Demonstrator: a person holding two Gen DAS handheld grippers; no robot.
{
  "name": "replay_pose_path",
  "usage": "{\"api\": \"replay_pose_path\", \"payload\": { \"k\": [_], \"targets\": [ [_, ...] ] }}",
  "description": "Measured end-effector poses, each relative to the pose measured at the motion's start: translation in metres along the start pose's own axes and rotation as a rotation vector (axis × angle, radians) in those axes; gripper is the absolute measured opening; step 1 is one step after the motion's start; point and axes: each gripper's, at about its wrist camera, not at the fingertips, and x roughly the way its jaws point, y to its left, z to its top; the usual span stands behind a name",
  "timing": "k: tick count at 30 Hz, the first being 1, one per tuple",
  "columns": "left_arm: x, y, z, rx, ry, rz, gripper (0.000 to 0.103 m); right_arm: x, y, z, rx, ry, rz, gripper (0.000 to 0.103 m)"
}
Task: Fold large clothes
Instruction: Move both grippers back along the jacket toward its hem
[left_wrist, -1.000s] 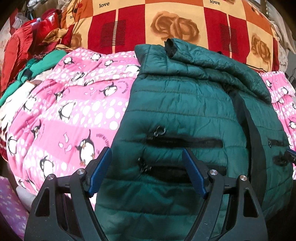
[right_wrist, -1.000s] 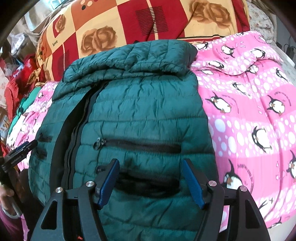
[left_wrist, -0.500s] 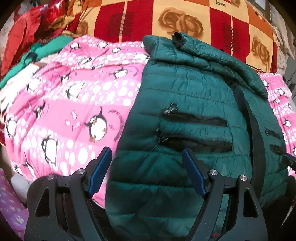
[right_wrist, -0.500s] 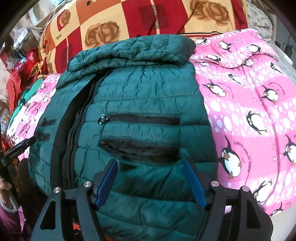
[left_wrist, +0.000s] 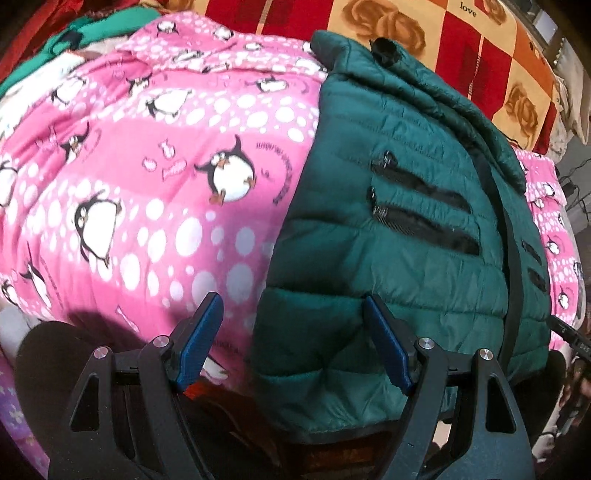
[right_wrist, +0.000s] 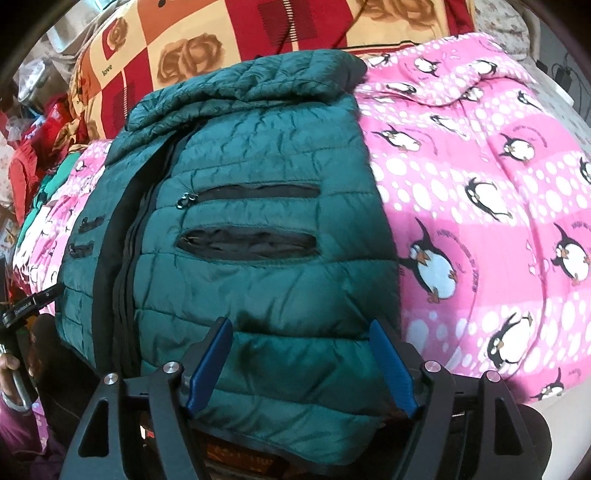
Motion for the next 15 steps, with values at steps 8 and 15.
{"api": "replay_pose_path", "payload": {
  "k": [8,15],
  "targets": [
    [0.012,0.006,-0.009,-0.038,0.049,-0.073,0.084,0.001,-0.022,-0.008,0.049,0.033,-0.018,0.075],
    [0.018,-0.001,-0.011,-0.009,0.064,-0.095,0.099,0.014,-0.031,-0.014,0.090,0.080,0.082,0.075]
  ]
}}
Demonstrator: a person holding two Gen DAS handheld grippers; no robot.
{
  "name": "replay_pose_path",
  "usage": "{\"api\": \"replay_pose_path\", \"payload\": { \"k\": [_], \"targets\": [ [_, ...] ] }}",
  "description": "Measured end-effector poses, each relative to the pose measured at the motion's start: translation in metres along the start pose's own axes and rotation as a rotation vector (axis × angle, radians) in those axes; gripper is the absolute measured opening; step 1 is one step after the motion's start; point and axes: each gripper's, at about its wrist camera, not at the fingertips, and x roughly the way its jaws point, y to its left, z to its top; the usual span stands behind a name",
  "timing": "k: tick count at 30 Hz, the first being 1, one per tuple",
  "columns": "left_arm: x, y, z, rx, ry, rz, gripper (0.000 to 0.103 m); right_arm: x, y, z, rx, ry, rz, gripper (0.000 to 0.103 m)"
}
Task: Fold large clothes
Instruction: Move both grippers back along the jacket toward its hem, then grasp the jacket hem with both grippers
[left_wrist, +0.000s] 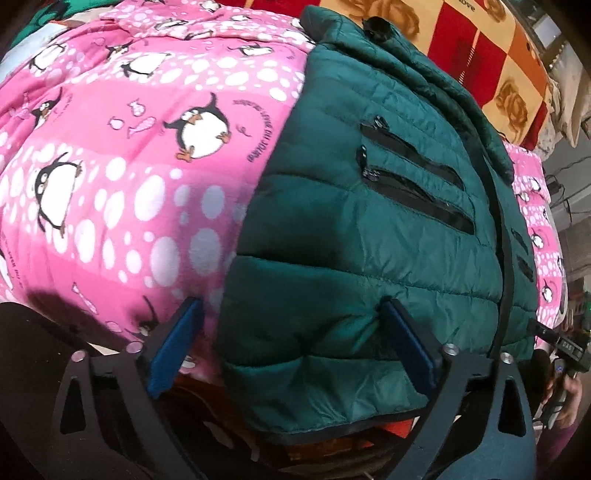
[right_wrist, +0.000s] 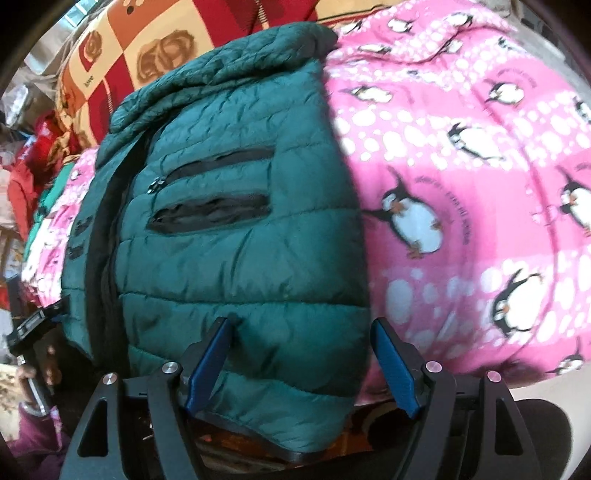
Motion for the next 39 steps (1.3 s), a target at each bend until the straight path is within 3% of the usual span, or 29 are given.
{"api": "replay_pose_path", "payload": {
  "k": [7,8,9,10,11,13,14,16,29,39],
  "targets": [
    [0.005,-0.004,-0.002,0.023,-0.008,0.009,0.099,0.014,0.005,-0.007,-0.008,0.047,0.068,0.075],
    [0.004,-0.005,-0.002,0.024,-0.013,0.002,0.090,0.013,0.007,-0.008,-0.018,0.036,0.079,0.075],
    [0.001,-0.006,-0.003,0.027,-0.023,-0.004,0.081,0.012,0.008,-0.010,-0.036,0.020,0.076,0.067],
    [-0.002,-0.008,-0.005,0.033,-0.031,0.000,0.066,0.010,0.011,-0.011,-0.069,0.000,0.063,0.053],
    [-0.004,-0.011,-0.005,0.042,-0.038,0.004,0.052,0.009,0.015,-0.013,-0.097,-0.015,0.048,0.050],
    [-0.010,-0.017,-0.005,0.070,-0.060,0.024,0.033,0.005,0.019,-0.015,-0.131,-0.045,0.054,0.034],
    [-0.013,-0.020,-0.005,0.078,-0.073,0.039,0.023,0.003,0.020,-0.014,-0.139,-0.052,0.055,0.032],
    [-0.021,-0.026,-0.003,0.091,-0.099,0.052,0.016,-0.005,0.022,-0.012,-0.157,-0.078,0.064,0.024],
    [-0.090,-0.056,0.027,0.129,-0.315,0.039,0.013,-0.078,0.041,0.014,-0.196,-0.289,0.160,0.022],
    [-0.105,-0.066,0.054,0.128,-0.377,0.027,0.013,-0.092,0.050,0.035,-0.205,-0.326,0.154,0.020]
  ]
}}
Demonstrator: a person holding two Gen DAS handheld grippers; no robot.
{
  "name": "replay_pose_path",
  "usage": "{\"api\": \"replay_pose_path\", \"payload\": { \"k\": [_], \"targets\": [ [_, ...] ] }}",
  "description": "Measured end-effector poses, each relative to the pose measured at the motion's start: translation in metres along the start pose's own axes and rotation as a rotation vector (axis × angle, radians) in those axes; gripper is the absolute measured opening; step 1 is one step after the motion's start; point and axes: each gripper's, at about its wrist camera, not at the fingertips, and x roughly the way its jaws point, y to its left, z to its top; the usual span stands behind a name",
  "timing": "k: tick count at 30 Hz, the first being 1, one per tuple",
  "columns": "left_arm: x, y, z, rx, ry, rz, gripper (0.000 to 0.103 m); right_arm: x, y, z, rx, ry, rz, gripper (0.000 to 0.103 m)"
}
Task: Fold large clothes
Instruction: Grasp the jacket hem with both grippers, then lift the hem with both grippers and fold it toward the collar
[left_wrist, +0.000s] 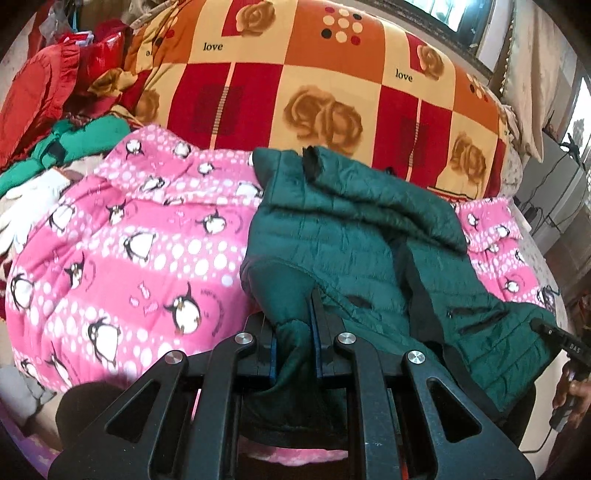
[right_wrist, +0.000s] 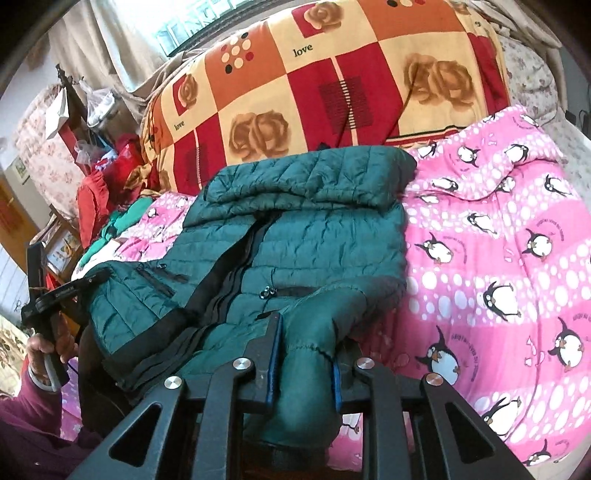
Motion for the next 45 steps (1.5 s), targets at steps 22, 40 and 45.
{"api": "replay_pose_path", "payload": {
  "k": [22,40,45],
  "targets": [
    [0.019,-0.019,0.072,0.004,-0.122,0.094,0.013,-0.005,-0.008,0.075,0.024,-0.177,0.011,0.020],
    [0.057,-0.024,0.127,-0.031,-0.151,0.151,0.013,0.032,-0.025,0.139,0.068,-0.241,-0.079,0.020],
    [0.069,-0.022,0.143,-0.047,-0.159,0.174,0.013,0.043,-0.030,0.159,0.075,-0.260,-0.117,0.020]
  ]
}}
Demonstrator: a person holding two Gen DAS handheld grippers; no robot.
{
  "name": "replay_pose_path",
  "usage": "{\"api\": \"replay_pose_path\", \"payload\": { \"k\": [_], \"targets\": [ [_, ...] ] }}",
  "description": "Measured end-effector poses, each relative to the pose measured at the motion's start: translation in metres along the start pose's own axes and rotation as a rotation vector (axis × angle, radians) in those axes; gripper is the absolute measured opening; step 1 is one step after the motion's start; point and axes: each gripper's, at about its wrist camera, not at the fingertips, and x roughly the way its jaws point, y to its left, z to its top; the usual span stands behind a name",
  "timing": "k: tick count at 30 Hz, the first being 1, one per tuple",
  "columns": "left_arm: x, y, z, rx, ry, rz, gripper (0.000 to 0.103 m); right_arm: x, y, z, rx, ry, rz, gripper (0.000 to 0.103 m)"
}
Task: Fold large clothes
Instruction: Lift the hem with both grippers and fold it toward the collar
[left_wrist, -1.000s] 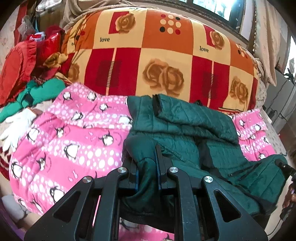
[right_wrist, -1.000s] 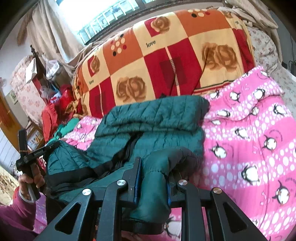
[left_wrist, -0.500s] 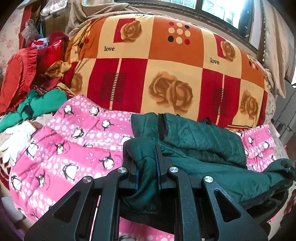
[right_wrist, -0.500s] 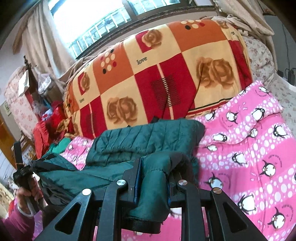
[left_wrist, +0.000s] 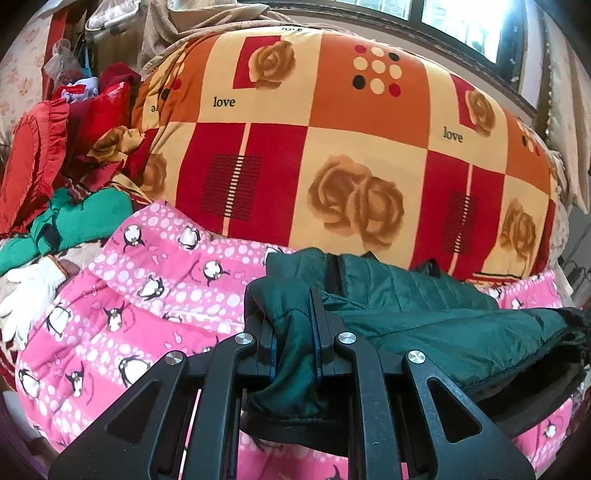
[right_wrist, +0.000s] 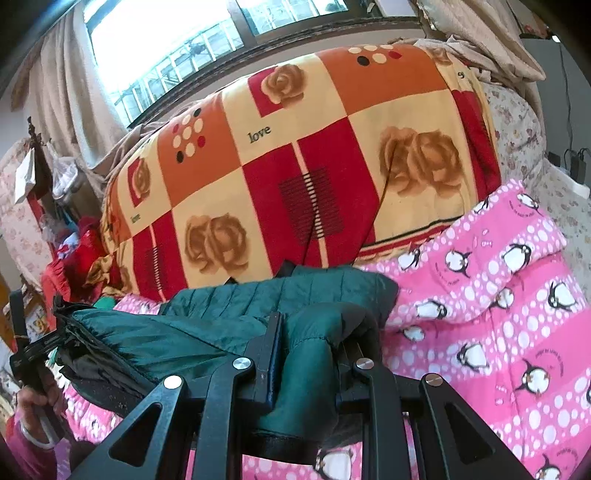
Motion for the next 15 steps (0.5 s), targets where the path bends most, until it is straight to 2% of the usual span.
{"api": "replay_pose_path", "payload": {
  "k": [3,15],
  "targets": [
    [0.011,0.000,0.008,-0.007,0.007,0.014,0.013,0.012,0.000,0.009,-0.014,-0.013,-0.037,0.020],
    [0.054,-0.015,0.027,0.012,0.031,0.060,0.013,0.066,-0.011,0.033,0.001,0.035,-0.079,0.020]
  ]
}}
